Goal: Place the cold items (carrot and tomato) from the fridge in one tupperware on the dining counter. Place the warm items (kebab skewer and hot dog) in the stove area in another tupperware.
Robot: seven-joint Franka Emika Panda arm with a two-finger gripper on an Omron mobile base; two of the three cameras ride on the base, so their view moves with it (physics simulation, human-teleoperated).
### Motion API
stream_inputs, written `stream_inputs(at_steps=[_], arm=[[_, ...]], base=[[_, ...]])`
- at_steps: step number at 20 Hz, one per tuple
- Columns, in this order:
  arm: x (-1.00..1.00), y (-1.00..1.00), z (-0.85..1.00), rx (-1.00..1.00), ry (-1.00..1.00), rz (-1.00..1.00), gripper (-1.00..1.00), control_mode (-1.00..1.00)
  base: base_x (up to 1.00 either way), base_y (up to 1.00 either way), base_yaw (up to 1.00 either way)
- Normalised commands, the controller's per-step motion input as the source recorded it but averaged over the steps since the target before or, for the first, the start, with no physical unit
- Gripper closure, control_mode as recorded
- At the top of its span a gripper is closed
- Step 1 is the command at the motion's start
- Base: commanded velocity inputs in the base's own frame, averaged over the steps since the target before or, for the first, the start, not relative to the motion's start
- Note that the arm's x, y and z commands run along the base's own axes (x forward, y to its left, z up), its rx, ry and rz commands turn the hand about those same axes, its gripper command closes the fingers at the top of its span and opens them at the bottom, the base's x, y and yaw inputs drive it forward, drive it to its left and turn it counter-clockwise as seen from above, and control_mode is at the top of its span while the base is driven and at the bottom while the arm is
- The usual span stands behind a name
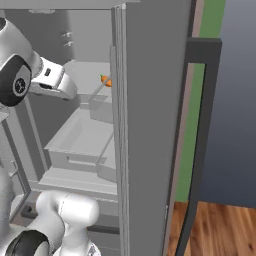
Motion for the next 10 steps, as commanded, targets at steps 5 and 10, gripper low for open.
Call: stream_inputs(at_steps=[5, 10], arm=[[0.57, -0.31, 0.0, 0.0, -0.02, 0.13, -1.0, -1.0], [0.49, -0.36, 0.0, 0.0, -0.04, 0.18, -1.0, -1.0]], base=[[0.0, 0.0, 0.0], [0.0, 0.0, 0.0]])
